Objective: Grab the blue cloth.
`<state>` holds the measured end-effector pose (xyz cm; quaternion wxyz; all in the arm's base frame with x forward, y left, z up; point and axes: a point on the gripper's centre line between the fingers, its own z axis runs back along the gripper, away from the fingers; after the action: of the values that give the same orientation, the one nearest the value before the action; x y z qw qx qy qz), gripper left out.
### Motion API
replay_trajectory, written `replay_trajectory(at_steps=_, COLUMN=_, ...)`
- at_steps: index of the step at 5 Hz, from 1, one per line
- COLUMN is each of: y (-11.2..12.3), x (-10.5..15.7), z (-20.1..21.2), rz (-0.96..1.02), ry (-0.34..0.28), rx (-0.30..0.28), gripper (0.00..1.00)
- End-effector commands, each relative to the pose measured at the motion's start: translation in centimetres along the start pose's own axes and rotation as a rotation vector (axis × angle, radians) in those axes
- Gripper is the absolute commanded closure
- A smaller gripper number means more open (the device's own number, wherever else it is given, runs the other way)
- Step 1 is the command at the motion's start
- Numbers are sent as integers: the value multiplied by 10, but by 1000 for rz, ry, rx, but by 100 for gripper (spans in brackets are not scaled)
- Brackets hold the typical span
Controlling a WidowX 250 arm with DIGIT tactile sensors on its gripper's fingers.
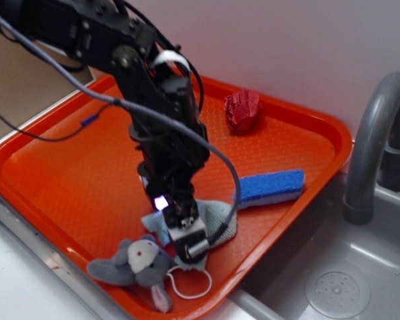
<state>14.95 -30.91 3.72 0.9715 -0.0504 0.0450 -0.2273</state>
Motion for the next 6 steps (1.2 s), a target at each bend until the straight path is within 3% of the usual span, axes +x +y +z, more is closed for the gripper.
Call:
replay_trajectory(at_steps=1, y=-22, x=-4, z=3, rz=-27, ry=-19, rx=-16, gripper=44)
replay_trajectory(at_steps=2, y=-21, x=-6, z=8, rz=3, ry=-48, rx=13, gripper=100)
replay_trajectory(at_steps=3, y=-14, x=-8, z=24, rz=49, ry=-65, rx=69, gripper=100)
replay_trajectory(at_steps=4, y=5, x=-7, z=70, rz=150, ry=-148, rx=65, gripper=100)
replay_trajectory(at_steps=5, y=41, x=-17, z=116, rz=281, ry=-231, rx=82, gripper=100)
replay_trajectory(at_steps=6, y=82, x=-36, z=144, rz=374, ry=-295, rx=4, gripper=100)
